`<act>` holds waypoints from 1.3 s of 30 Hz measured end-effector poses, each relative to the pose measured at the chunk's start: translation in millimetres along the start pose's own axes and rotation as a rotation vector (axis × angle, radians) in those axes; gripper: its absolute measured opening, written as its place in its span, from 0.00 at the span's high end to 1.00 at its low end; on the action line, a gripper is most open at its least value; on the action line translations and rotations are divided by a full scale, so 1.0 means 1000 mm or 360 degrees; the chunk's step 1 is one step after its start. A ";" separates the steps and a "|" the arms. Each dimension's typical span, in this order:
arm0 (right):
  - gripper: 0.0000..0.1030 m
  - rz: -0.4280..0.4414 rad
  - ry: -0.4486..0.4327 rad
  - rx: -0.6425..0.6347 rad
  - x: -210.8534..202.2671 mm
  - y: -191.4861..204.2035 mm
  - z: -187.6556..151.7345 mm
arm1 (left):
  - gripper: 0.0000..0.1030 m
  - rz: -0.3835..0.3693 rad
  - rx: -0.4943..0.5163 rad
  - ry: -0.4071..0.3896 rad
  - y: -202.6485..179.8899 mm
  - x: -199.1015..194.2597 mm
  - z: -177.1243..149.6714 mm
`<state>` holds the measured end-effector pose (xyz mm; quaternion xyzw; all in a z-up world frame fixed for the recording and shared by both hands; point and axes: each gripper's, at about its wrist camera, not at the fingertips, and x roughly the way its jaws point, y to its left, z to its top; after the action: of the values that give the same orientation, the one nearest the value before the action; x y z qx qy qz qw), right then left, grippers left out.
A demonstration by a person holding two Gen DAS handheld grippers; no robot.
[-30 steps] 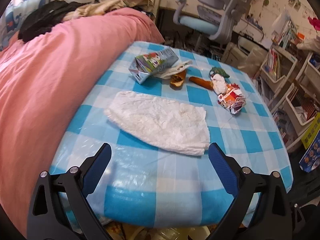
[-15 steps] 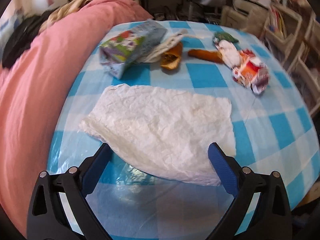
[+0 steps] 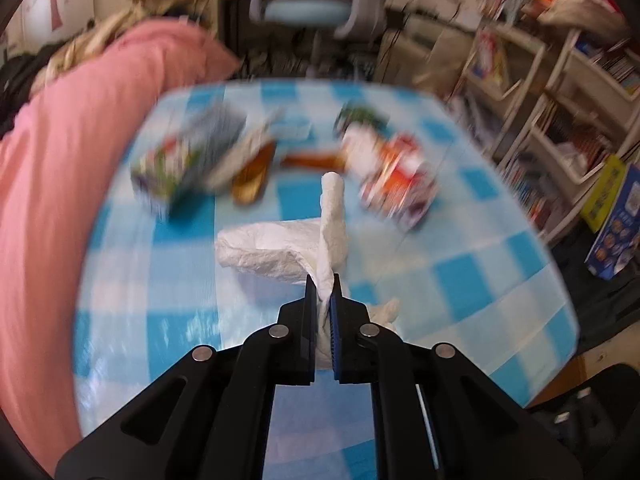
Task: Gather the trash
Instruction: 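Grasp the white napkin with the left tool and lift it, then grasp the red-orange snack wrapper with the right tool while the left tool holds the napkin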
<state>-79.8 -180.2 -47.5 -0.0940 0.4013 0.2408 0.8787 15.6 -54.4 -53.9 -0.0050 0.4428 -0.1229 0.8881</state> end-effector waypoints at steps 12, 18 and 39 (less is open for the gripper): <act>0.07 -0.0149 -0.0058 0.0071 0.007 -0.049 0.050 | 0.94 -0.0120 -0.0084 -0.0242 0.002 -0.028 0.042; 0.07 -0.0179 -0.0056 0.0140 0.029 -0.091 0.083 | 0.94 -0.0083 -0.0053 -0.0253 0.000 -0.029 0.050; 0.26 -0.0026 0.0000 0.0615 0.101 -0.176 0.126 | 0.94 -0.0058 -0.0038 -0.0196 -0.006 0.005 0.072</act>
<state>147.7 -252.1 -45.1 0.0733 0.4393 0.1520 0.8823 73.4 -68.6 -13.5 -0.0313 0.3887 -0.1332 0.9111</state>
